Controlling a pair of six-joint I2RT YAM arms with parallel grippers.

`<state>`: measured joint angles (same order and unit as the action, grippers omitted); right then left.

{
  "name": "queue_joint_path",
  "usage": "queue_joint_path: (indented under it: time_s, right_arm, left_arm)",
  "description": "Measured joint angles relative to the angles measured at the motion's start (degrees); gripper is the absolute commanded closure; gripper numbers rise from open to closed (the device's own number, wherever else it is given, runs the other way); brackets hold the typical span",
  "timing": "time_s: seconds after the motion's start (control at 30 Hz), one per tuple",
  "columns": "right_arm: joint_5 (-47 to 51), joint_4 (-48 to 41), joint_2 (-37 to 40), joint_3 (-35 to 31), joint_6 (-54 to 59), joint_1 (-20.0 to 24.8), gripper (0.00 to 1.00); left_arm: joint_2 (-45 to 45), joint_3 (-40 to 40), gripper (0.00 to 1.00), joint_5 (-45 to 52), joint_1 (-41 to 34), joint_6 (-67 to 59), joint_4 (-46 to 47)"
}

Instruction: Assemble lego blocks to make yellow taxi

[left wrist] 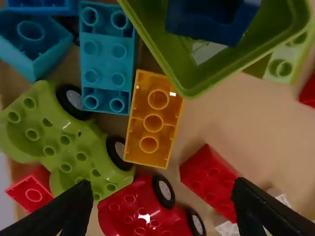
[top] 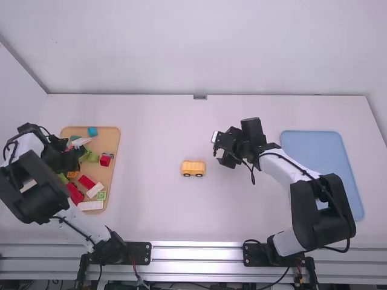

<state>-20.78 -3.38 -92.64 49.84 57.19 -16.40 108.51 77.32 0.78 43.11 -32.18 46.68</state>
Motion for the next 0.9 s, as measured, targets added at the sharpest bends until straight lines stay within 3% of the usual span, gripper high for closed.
queue_joint_path:
  time_s: [0.6,0.9]
  right_arm:
    - [0.37,0.37,0.0,0.0,0.07,-0.2,0.02]
    - [0.37,0.37,0.0,0.0,0.07,-0.2,0.01]
  left_arm:
    - [1.31,-6.14,0.56,-0.81,0.0,-5.2,-12.09]
    - [1.31,-9.53,0.56,-0.61,0.0,-5.07,-17.09]
